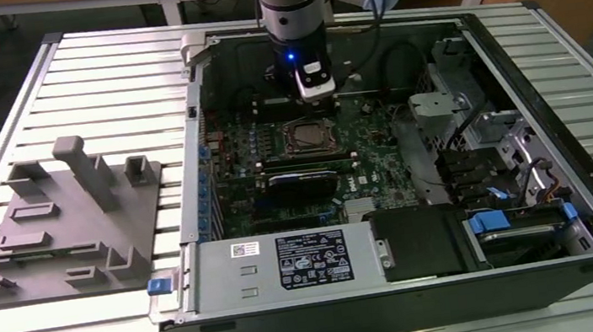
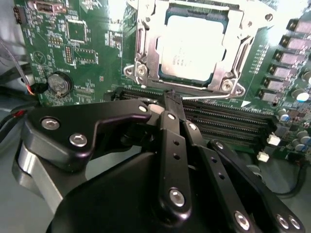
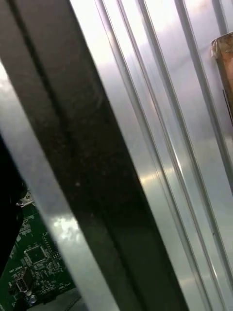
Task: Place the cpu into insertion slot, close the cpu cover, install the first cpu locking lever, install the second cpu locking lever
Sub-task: 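Install the first cpu locking lever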
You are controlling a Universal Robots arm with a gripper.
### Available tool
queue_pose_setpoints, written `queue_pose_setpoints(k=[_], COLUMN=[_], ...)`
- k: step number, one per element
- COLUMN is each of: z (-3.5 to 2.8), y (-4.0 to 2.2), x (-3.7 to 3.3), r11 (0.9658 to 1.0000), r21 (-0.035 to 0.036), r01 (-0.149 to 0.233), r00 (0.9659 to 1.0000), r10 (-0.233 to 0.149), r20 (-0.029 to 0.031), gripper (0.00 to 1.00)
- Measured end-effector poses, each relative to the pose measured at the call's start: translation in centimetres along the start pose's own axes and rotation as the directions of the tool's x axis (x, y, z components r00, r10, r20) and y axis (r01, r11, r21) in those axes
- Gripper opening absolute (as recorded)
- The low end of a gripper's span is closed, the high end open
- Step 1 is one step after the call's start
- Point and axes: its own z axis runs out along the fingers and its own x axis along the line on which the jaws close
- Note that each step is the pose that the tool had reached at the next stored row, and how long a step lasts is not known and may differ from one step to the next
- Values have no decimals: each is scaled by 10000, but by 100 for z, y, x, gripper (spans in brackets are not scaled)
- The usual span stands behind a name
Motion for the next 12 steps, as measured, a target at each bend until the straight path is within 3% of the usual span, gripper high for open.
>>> queue_pose_setpoints(k=[1, 8, 12], z=[-1, -3, -3], y=[-4, -9, -11], x=[-2, 8, 14], r11=[10000, 10000, 9999], r21=[-33, -59, -152], r01=[-6, -11, -25], r00=[10000, 10000, 10000], r10=[6, 11, 24], r20=[-14, -13, -37], gripper=[10, 10, 10])
